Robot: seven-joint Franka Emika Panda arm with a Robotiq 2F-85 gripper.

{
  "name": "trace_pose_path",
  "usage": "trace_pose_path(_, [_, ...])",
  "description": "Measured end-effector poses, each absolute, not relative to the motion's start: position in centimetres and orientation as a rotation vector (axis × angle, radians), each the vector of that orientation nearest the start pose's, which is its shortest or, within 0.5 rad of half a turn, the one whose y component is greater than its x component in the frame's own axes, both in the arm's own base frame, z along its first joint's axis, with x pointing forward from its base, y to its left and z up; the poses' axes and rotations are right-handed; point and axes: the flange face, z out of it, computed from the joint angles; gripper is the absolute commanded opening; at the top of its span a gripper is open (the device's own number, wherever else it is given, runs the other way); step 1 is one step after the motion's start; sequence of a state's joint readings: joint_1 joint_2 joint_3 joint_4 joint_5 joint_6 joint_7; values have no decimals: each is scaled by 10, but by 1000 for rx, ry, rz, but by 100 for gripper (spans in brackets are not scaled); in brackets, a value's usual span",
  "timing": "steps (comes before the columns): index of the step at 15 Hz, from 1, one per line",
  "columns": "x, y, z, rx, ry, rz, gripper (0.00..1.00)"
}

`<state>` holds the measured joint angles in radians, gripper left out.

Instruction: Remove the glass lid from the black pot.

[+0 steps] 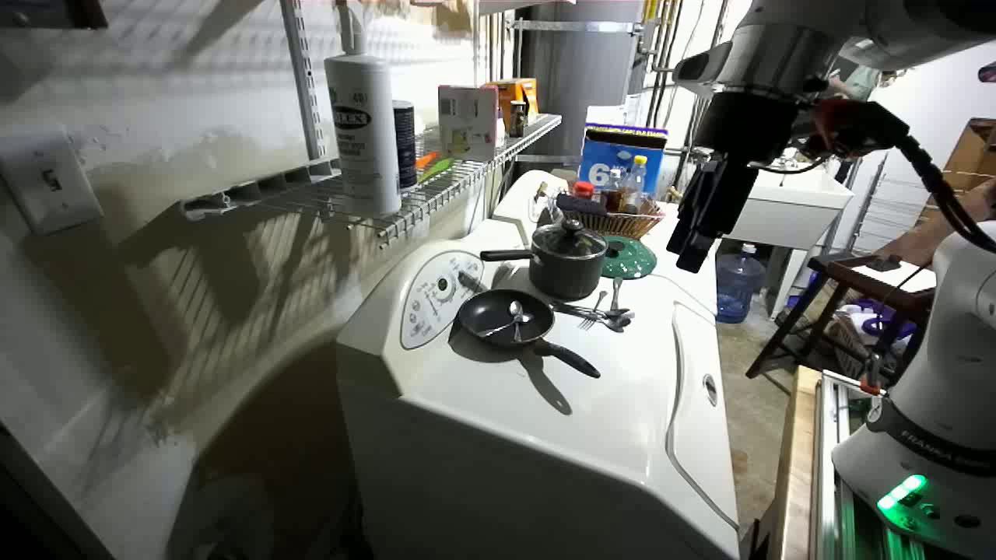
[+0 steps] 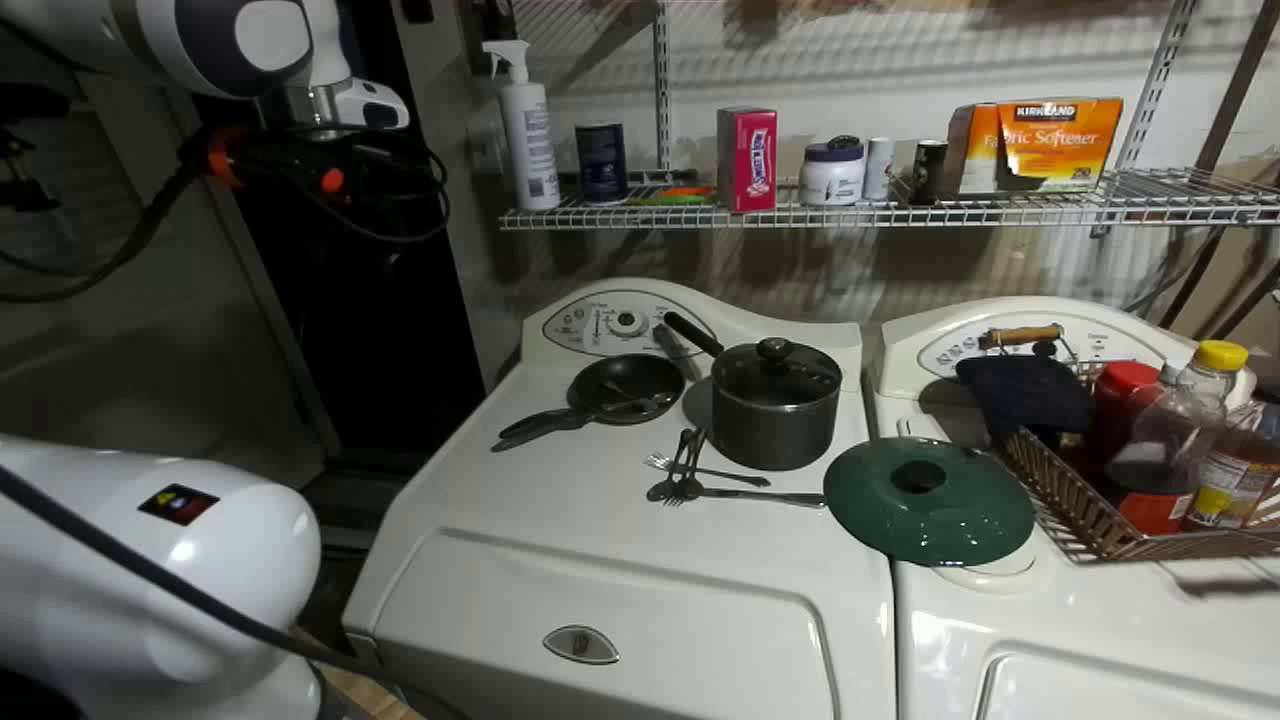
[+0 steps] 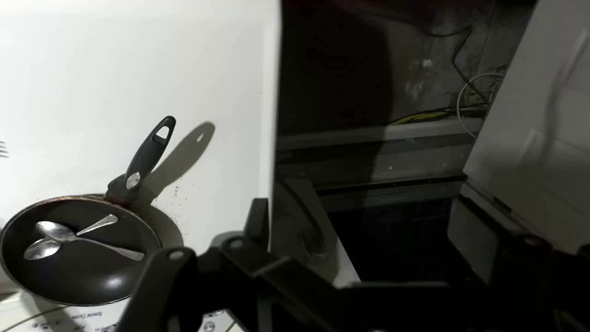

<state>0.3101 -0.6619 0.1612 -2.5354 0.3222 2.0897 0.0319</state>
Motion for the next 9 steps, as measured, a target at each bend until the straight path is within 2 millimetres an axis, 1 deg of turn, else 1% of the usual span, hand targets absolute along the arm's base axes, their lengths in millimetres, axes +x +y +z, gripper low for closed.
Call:
trace_pose_path(7, [324, 188, 509, -2861, -412, -236, 100])
trace_pose_path(9, [328, 182, 510, -2876, -379, -255, 100])
